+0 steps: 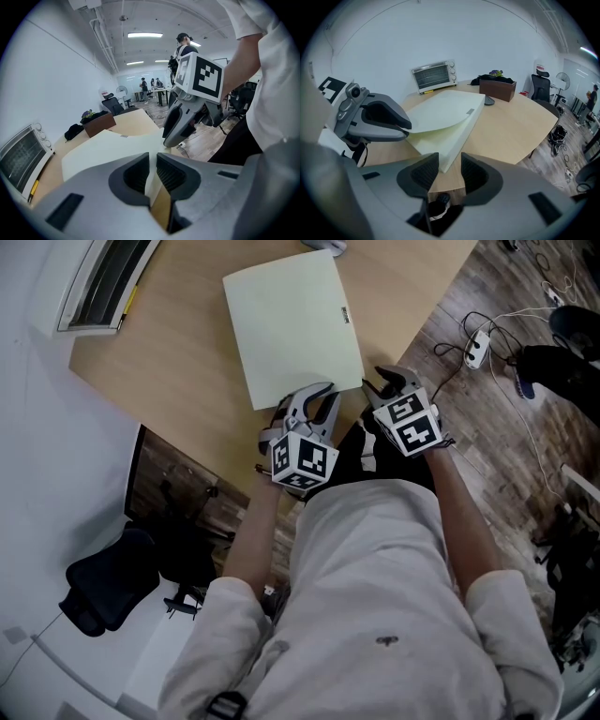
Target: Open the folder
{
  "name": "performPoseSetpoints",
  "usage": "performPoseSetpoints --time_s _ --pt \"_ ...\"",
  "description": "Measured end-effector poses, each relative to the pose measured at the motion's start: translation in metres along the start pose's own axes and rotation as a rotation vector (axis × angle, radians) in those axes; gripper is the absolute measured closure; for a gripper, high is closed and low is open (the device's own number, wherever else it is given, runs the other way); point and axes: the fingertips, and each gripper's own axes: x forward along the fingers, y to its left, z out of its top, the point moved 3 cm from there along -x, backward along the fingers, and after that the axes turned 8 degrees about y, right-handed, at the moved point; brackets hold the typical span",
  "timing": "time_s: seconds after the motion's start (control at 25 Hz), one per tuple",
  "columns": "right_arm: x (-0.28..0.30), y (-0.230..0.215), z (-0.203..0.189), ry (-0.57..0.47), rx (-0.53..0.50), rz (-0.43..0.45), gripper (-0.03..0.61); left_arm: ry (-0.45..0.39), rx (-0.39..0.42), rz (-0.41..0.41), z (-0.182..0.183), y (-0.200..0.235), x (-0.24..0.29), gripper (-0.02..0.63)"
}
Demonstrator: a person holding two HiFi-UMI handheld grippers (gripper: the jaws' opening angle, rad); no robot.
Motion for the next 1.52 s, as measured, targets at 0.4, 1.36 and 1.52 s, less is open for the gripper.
performPoseSetpoints --time_s 0.4,1.36,1.52 --pt "0.001 0.0 -0.001 0.023 -0.037 0.013 0.425 -0.003 0.02 0.018 0.004 0.004 -0.008 0.571" --pt "0.003 0.001 0.001 0.08 -0.076 0.002 0.437 -0.088 -0.031 0.321 0.006 0.037 -0.064 0.571" --pt "0.004 0.001 0.001 0.081 -0.076 0.006 0.439 -0.1 -0.069 0.409 0.001 0.048 -0.077 0.571"
